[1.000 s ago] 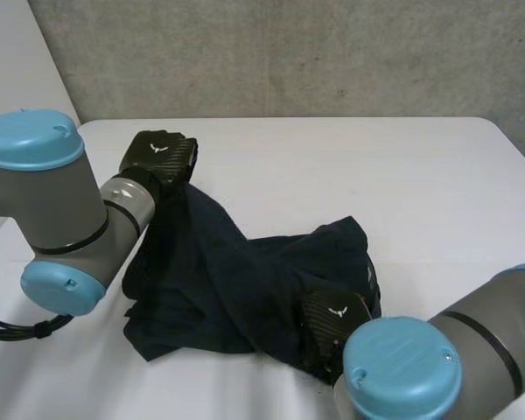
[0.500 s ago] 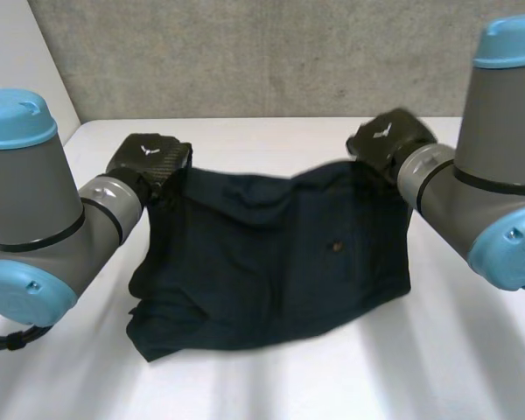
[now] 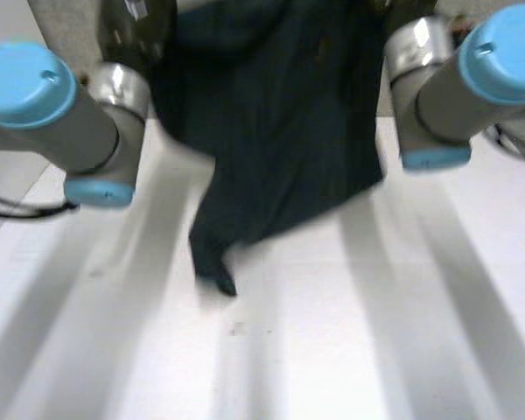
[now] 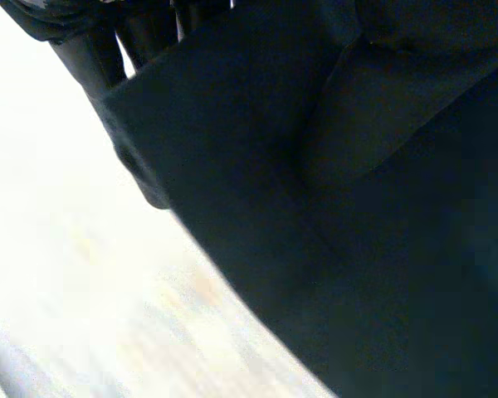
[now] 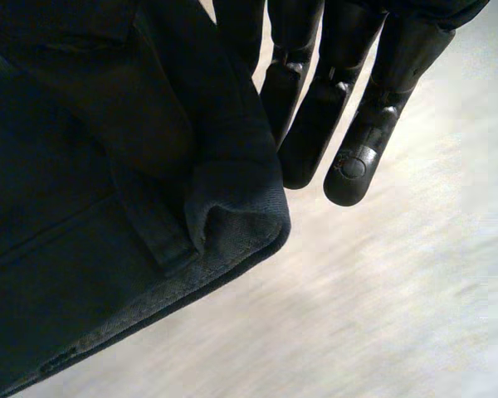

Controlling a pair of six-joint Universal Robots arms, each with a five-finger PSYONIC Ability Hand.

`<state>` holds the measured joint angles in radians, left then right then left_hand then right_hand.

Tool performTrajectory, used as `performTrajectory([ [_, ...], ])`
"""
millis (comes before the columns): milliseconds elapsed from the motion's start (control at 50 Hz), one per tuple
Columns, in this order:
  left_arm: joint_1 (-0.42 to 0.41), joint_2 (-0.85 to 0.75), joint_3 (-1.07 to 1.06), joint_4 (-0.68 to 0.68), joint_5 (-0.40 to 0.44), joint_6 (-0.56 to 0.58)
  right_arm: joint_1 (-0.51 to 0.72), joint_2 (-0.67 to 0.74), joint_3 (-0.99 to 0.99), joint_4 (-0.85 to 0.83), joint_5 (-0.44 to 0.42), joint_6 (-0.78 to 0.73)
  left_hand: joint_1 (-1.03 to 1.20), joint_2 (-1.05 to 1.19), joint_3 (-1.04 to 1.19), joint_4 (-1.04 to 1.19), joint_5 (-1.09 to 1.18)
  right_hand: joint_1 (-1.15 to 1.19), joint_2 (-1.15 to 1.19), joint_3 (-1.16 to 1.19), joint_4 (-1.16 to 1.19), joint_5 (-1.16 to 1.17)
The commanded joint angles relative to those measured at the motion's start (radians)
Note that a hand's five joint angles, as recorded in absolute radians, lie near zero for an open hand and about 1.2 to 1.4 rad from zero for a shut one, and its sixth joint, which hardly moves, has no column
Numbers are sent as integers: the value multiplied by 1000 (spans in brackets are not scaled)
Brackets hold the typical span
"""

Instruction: Fold the shorts.

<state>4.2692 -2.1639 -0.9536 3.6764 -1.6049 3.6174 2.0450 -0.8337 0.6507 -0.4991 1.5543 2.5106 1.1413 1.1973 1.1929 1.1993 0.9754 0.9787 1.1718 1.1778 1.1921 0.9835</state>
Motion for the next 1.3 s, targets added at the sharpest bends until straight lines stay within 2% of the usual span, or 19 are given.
performTrajectory([
  [20,-12,139,-135,315,5,-6,-16,-110,124,-210,-5,108,255,199,203,197,246,418,224,218,204,238],
  [260,-14,122,-359,203,6,-28,-12,-147,382,7,-14,117,255,199,203,197,246,418,224,218,204,238],
  [400,-42,-17,-465,68,3,-28,-12,-81,547,137,-10,102,255,199,203,197,246,418,224,218,204,238],
  [540,-68,-40,-548,-128,-4,-28,-11,-74,704,273,-10,94,255,199,203,197,246,418,224,218,204,238],
  [660,-68,68,-643,-277,-7,-31,-20,-145,846,365,-25,92,255,199,203,197,246,418,224,218,204,238],
  [800,-71,225,-783,-315,-3,-26,-23,-257,993,421,-40,86,255,199,203,197,246,418,224,218,204,238],
  [860,-77,249,-821,-341,-3,-16,-25,-281,1029,462,-59,74,255,199,203,197,246,418,224,218,204,238],
  [960,-98,271,-904,-496,-6,-6,-54,-306,1089,628,-105,-4,255,199,203,197,246,418,224,218,204,238],
  [1040,-129,272,-964,-565,-6,-6,-66,-335,1118,709,-108,-36,255,199,203,197,246,418,224,218,204,238],
  [1300,-241,424,-1113,-585,-53,-13,-86,-493,1238,809,-117,-144,255,199,203,197,246,418,224,218,204,238],
])
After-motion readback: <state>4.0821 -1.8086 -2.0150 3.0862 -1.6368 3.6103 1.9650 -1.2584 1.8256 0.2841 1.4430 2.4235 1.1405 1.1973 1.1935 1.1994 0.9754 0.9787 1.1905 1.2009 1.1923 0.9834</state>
